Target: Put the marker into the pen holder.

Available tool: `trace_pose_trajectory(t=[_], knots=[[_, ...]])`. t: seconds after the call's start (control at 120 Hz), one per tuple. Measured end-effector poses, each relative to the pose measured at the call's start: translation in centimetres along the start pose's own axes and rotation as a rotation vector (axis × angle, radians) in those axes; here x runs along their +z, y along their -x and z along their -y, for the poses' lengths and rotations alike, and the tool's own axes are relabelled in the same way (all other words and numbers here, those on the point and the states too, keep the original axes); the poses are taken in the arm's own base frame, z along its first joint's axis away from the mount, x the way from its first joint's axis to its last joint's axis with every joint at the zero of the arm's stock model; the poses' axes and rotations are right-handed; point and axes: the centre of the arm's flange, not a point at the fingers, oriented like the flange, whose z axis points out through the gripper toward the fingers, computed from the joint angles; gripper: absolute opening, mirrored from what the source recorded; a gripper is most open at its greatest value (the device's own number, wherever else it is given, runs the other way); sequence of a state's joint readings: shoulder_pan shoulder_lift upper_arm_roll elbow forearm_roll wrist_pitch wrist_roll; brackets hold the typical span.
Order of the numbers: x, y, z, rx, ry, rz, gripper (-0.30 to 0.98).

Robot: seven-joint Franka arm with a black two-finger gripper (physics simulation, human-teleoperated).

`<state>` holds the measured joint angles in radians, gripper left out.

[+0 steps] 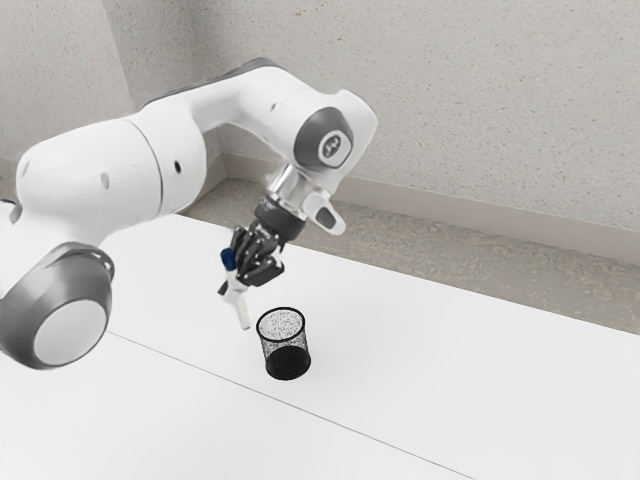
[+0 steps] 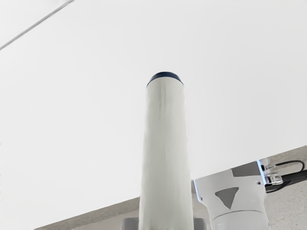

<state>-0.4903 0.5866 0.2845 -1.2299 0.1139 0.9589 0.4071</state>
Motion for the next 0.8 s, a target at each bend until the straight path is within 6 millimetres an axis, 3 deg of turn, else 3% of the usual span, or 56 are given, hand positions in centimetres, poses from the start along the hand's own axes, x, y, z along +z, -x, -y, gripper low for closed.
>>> trace_pose_trajectory(t=[0.133,0.275,0.533,0.8], knots=[[-1.1,-1.7,-1.4,0.012,-0.028,-0.018,-0.08],[-1.4,-2.7,-1.6,0.005,-0.039,-0.028,-0.07],[-1.4,-3.0,0.7,-0.043,-0.051,-0.064,-0.07],[0.1,-6.5,1.5,-0.035,-0.075,-0.071,-0.07]])
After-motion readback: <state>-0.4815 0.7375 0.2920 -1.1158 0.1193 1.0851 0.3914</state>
